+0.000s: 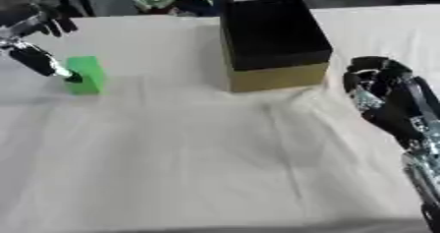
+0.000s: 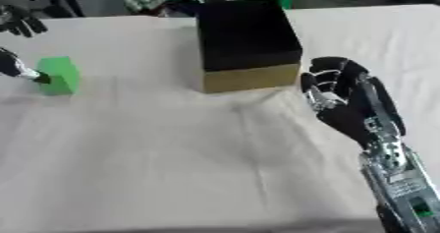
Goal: Pick up objects on the table and place them in the box.
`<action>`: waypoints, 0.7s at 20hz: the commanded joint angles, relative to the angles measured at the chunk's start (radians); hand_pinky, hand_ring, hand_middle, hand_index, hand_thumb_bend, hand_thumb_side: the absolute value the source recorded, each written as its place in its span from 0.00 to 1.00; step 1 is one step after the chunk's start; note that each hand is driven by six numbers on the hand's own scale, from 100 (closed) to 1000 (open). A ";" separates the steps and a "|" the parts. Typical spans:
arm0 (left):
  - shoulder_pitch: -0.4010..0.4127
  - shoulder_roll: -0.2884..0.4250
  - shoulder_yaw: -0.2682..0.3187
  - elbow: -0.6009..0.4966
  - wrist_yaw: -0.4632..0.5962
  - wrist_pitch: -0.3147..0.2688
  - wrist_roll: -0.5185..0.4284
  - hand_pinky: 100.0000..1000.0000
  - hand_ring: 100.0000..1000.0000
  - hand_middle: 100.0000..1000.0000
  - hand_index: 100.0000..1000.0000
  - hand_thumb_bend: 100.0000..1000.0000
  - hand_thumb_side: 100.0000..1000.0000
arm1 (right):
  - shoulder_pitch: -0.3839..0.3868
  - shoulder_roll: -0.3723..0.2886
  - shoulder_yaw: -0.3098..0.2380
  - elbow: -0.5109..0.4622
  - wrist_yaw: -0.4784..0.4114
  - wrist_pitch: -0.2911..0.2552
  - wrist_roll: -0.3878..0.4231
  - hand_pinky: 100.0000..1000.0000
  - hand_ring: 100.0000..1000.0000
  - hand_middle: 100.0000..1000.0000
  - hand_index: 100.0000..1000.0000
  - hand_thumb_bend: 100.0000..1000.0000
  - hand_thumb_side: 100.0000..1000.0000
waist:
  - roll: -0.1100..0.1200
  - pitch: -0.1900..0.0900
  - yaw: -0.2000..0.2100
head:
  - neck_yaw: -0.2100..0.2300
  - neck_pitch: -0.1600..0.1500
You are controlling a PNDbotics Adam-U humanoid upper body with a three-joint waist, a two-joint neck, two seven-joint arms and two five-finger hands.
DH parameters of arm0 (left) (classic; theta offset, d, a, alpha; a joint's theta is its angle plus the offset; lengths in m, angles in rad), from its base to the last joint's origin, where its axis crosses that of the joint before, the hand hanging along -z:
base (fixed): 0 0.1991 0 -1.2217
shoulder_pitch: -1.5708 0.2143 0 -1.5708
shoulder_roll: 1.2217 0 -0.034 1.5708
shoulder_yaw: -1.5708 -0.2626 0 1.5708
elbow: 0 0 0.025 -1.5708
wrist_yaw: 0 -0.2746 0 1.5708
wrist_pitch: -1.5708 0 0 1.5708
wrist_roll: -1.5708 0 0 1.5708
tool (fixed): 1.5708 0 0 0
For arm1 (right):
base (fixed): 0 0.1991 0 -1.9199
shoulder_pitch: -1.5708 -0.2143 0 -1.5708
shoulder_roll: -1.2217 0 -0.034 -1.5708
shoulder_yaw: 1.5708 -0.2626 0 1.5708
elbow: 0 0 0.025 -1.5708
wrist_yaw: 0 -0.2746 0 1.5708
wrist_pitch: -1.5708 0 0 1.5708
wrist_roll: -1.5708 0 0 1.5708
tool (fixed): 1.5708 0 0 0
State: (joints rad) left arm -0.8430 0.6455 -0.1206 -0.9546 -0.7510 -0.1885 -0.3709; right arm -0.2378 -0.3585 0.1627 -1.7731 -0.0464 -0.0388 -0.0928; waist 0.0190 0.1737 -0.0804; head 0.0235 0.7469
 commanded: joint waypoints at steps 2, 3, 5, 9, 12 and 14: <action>-0.039 -0.001 0.025 0.044 -0.072 -0.013 0.016 0.71 0.64 0.62 0.72 0.84 0.09 | -0.009 -0.018 -0.001 -0.008 -0.006 -0.003 0.005 0.55 0.58 0.60 0.70 0.17 0.25 | 0.000 -0.014 -0.003 | -0.001 0.001; -0.043 -0.006 0.028 0.055 -0.085 -0.013 0.022 0.71 0.64 0.62 0.72 0.84 0.09 | -0.008 -0.018 -0.001 -0.007 -0.006 -0.003 0.005 0.55 0.58 0.60 0.70 0.17 0.25 | 0.000 -0.014 -0.004 | -0.001 0.001; -0.050 -0.017 0.036 0.077 -0.104 -0.012 0.036 0.70 0.64 0.61 0.72 0.83 0.08 | -0.007 -0.017 0.000 -0.007 -0.006 -0.003 0.005 0.55 0.58 0.60 0.70 0.17 0.25 | 0.000 -0.015 -0.004 | -0.001 0.001; -0.063 -0.039 0.044 0.113 -0.142 -0.006 0.068 0.70 0.63 0.61 0.71 0.79 0.06 | -0.008 -0.014 0.001 -0.005 -0.006 -0.004 0.008 0.55 0.58 0.60 0.70 0.17 0.25 | 0.000 -0.016 -0.006 | -0.001 0.001; -0.073 -0.054 0.047 0.139 -0.179 0.001 0.078 0.71 0.63 0.61 0.72 0.78 0.06 | -0.008 -0.014 0.002 -0.004 -0.006 -0.004 0.009 0.55 0.58 0.60 0.70 0.17 0.25 | 0.000 -0.015 -0.009 | -0.001 0.000; -0.079 -0.062 0.050 0.153 -0.198 0.004 0.079 0.71 0.63 0.61 0.71 0.77 0.06 | -0.008 -0.014 0.003 -0.004 -0.006 -0.004 0.009 0.55 0.58 0.60 0.70 0.17 0.25 | 0.000 -0.015 -0.012 | 0.001 -0.001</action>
State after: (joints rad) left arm -0.8954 0.5677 -0.0821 -0.8000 -0.9337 -0.1861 -0.2987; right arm -0.2375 -0.3584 0.1674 -1.7675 -0.0465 -0.0411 -0.0862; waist 0.0191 0.1737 -0.0928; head 0.0238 0.7469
